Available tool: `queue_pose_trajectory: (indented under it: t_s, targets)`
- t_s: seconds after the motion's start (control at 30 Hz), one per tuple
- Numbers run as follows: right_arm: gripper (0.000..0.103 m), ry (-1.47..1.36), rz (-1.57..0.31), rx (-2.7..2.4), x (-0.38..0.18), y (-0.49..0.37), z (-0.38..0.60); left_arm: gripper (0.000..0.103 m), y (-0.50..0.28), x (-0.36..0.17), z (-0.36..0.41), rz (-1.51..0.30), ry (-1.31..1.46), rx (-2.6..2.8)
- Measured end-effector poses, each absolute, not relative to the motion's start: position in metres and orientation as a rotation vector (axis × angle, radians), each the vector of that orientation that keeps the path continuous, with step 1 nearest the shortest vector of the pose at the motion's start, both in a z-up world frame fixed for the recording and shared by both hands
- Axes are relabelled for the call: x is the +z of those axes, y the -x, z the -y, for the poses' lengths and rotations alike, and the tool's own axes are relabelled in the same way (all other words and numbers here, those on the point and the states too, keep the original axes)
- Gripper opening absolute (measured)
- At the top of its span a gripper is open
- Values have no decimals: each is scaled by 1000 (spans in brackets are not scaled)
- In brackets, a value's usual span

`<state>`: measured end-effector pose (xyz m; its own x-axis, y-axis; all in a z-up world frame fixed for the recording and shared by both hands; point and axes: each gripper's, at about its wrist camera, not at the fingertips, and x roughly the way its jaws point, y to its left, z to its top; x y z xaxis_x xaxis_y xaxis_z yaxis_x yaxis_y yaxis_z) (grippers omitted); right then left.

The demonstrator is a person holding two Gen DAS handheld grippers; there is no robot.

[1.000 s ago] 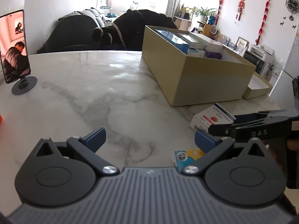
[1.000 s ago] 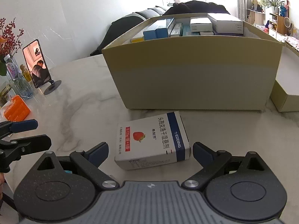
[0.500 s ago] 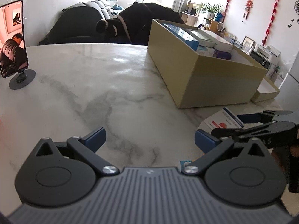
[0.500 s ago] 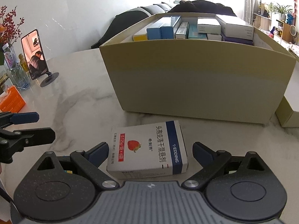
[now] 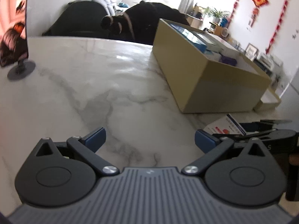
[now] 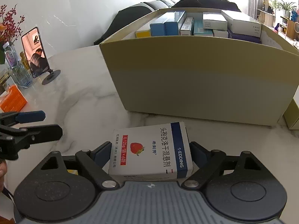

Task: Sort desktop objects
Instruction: 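Position the right tool fingers around the ends of the box, then close the right tool on the strawberry-print box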

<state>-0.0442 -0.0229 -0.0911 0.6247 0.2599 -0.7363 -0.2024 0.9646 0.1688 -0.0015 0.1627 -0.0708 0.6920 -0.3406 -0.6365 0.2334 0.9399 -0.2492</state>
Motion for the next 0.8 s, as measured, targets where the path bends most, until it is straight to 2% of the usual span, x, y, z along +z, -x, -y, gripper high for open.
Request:
queue_pose_trajectory:
  t_s: [0.47,0.8]
  targets:
    - [89,-141,-853,194,-90,37,49,103,-18,-92,-172,-773,215,-299]
    - [90,-127,-853,196,-94,33,52,103,-24,-95,-162,-756,90,-298]
